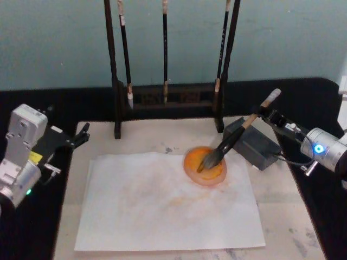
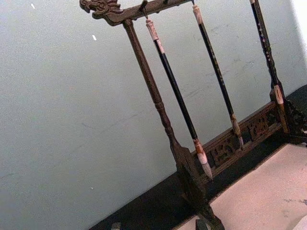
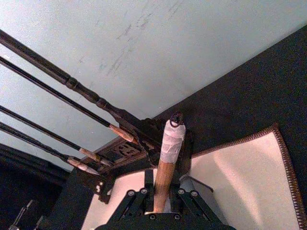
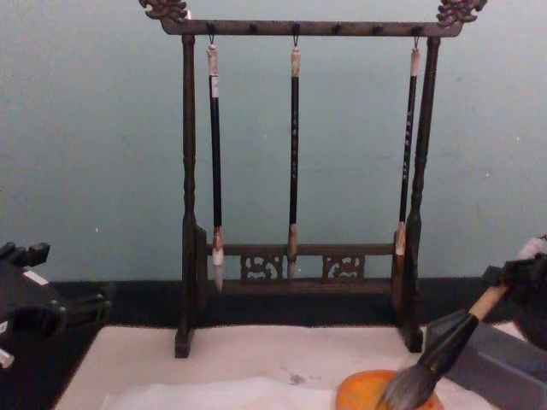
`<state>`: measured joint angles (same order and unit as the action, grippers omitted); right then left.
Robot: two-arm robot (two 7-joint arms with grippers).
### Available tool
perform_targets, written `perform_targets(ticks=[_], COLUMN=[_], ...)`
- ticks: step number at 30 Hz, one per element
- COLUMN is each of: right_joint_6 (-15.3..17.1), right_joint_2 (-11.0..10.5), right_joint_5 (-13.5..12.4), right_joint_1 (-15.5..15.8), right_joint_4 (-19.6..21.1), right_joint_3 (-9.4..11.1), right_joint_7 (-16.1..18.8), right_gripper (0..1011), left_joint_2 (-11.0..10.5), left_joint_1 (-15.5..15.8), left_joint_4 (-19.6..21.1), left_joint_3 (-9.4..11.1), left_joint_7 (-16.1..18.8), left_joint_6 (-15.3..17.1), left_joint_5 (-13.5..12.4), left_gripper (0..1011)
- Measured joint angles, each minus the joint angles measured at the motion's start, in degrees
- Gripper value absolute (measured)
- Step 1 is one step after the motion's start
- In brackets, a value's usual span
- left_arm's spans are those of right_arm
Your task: Pick up the brush from the inkstone, write on the paper, then place the brush back to its original position.
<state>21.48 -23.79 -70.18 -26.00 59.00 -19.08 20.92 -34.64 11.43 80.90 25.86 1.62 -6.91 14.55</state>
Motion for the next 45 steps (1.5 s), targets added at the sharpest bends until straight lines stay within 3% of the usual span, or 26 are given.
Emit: perform_targets(ticks=[22, 37, 45], right_joint_6=[-0.3, -4.8, -7.6], right_joint_2=[-0.1, -2.0, -3.0], right_joint_5=[0.0, -0.9, 0.5], right_joint_1=[0.1, 0.8, 0.7], right_joint_4=[0.2, 4.8, 7.4], right_joint_3=[-0.1, -1.2, -3.3], right_joint_7=[0.0, 1.9, 3.6], right_gripper=[178, 176, 176], left_joint_2=[0.0, 0.0, 0.0], left_joint_1=[0.0, 0.0, 0.0], left_joint_4=[0.0, 0.0, 0.0], left_joint_3=[0.0, 0.0, 0.0], left_joint_7=[0.0, 0.0, 0.0], left_joint_6=[0.0, 0.0, 0.0], left_joint_5=[0.0, 0.0, 0.0], left_gripper=[1010, 1010, 1010])
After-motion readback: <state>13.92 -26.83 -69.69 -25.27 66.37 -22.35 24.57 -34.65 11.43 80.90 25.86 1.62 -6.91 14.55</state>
